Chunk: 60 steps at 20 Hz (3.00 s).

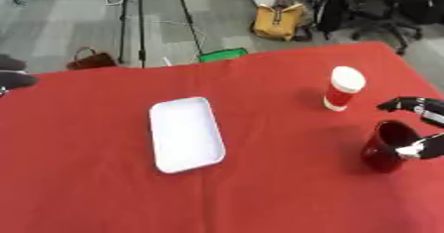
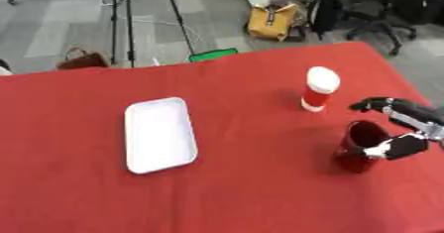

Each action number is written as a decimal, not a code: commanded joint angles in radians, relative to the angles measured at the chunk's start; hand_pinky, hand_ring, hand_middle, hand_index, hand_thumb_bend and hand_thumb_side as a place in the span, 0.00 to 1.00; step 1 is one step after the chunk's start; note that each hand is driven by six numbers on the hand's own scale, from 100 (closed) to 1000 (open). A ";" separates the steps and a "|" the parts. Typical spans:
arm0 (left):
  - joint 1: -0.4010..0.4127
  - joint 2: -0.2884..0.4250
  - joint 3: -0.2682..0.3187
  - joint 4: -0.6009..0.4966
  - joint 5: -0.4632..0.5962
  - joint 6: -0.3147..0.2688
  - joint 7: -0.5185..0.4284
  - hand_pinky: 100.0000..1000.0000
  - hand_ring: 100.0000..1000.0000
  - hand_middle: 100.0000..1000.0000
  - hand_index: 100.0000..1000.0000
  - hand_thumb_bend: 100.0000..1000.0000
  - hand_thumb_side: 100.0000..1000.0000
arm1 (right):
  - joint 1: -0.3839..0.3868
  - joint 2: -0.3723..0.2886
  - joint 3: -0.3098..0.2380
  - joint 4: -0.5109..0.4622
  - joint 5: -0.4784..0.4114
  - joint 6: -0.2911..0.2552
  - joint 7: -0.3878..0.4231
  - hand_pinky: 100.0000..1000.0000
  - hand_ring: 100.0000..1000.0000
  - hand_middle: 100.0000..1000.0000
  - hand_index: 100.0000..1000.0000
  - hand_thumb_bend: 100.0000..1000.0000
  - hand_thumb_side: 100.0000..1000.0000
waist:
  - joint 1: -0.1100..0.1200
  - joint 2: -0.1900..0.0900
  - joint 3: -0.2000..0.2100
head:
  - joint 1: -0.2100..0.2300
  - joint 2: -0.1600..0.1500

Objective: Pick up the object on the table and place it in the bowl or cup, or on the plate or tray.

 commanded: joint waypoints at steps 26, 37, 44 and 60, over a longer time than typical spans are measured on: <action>-0.004 0.026 -0.001 -0.021 -0.002 -0.001 -0.007 0.72 0.61 0.64 0.76 0.95 0.65 | -0.009 -0.055 0.023 0.084 0.237 -0.233 0.149 0.77 0.83 0.86 0.92 0.64 0.57 | -0.005 -0.015 0.006 | -0.001 0.013; -0.005 0.026 -0.001 -0.021 -0.001 -0.002 -0.010 0.72 0.61 0.64 0.76 0.95 0.65 | -0.009 -0.050 0.015 0.119 0.232 -0.233 0.099 0.19 0.49 0.77 0.86 0.25 0.15 | -0.003 -0.015 0.006 | -0.003 0.011; -0.005 0.026 0.000 -0.021 0.000 -0.002 -0.009 0.72 0.61 0.64 0.76 0.95 0.65 | -0.010 -0.044 0.011 0.105 0.214 -0.233 0.058 0.07 0.43 0.74 0.83 0.16 0.00 | -0.002 -0.015 0.005 | -0.003 0.009; -0.005 0.024 -0.001 -0.021 0.002 -0.001 -0.010 0.72 0.61 0.64 0.76 0.95 0.65 | -0.065 0.006 0.018 0.019 0.003 -0.233 0.115 0.00 0.38 0.68 0.79 0.07 0.00 | 0.000 -0.017 0.007 | -0.002 0.004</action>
